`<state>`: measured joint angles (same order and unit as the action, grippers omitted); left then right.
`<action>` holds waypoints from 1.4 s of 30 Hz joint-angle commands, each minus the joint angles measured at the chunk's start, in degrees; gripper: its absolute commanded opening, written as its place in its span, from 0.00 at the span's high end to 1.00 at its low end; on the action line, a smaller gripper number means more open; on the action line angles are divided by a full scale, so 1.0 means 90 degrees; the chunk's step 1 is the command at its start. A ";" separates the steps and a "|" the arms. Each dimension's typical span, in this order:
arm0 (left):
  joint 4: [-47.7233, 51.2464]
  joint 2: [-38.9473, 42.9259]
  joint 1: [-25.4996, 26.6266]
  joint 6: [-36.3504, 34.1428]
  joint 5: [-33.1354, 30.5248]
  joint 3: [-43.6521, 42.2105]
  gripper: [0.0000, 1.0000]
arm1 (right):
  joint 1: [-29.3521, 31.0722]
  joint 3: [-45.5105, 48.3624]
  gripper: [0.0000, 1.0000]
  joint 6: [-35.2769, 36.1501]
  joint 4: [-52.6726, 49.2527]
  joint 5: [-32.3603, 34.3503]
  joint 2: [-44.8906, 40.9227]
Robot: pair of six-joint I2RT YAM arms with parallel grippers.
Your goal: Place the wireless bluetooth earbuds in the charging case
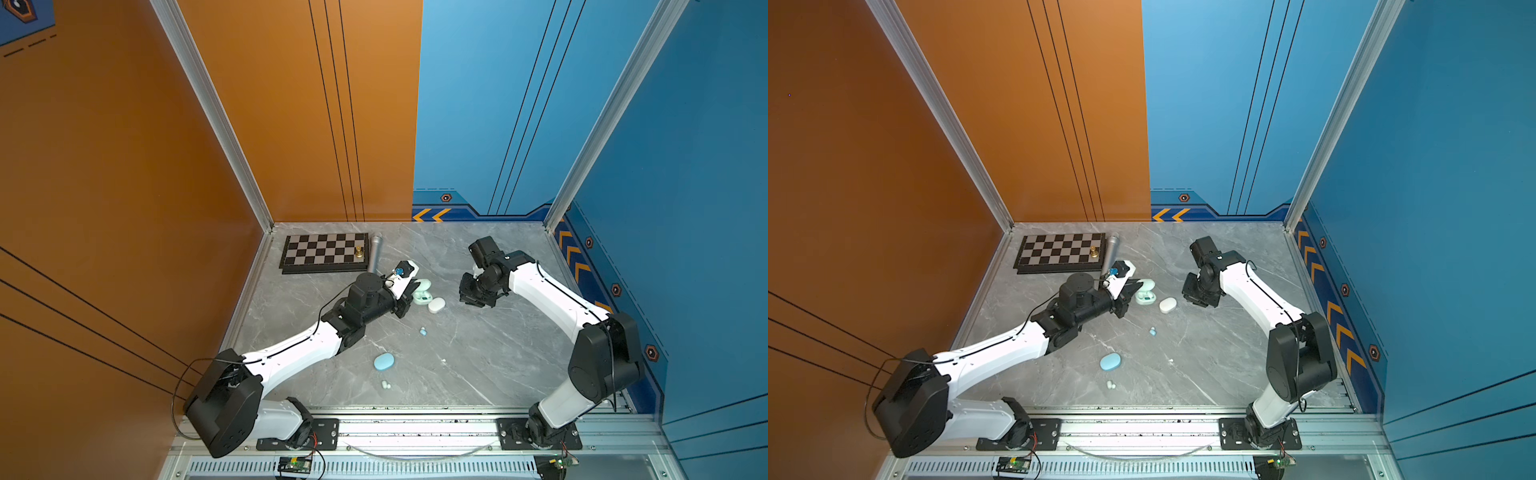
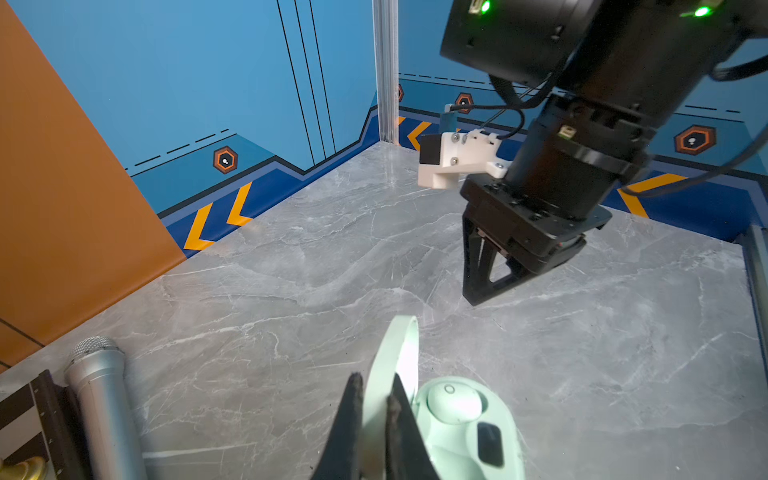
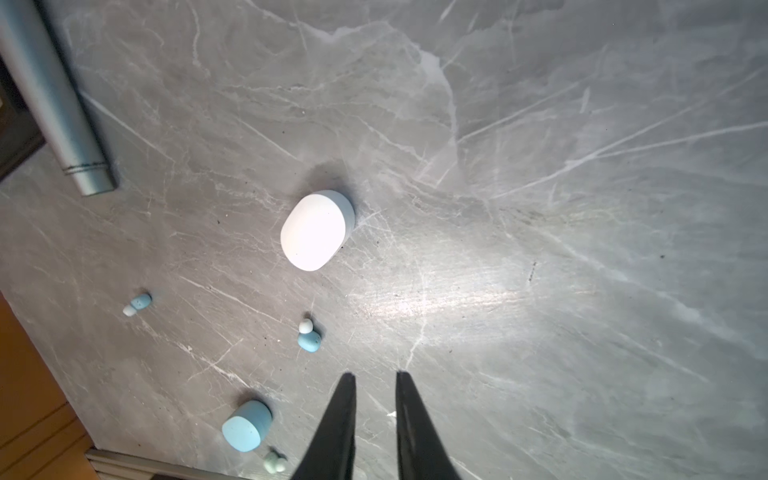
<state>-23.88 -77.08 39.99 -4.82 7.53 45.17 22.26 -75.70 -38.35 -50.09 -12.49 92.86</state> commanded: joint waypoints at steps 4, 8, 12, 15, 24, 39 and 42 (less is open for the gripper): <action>-0.0335 0.0392 -0.0408 0.0349 -0.0919 -0.0080 1.00 | 0.1057 0.0295 0.69 0.1780 0.0097 -0.0052 -0.0016; 0.0038 0.1162 -0.0797 0.0493 -0.1437 -0.0525 1.00 | 0.2226 0.0645 0.64 0.3015 0.0912 0.0246 -0.0102; 0.0993 0.2128 -0.1201 0.0324 -0.1636 -0.0757 1.00 | 0.3247 0.1128 0.62 0.4048 0.2117 0.0508 -0.0188; 0.1783 0.2829 -0.1473 0.0173 -0.1750 -0.0801 1.00 | 0.3769 0.1483 0.57 0.4665 0.3175 0.0124 -0.0292; 0.4141 0.4739 -0.1903 0.0047 -0.2117 -0.0683 1.00 | 0.4687 0.1044 0.52 0.5919 0.4166 -0.0921 0.0752; 0.5755 0.6106 -0.1709 0.0301 -0.1728 -0.0460 1.00 | 0.5747 0.0190 0.53 0.9657 0.2917 -0.0358 0.1911; 0.5870 0.6139 -0.1642 0.0282 -0.1733 -0.0415 1.00 | 0.5837 0.0197 0.53 1.0329 0.2977 -0.0528 0.2013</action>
<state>26.81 -22.44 24.60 -2.92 -9.39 39.70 74.04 -73.12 44.69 -21.15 -17.74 109.71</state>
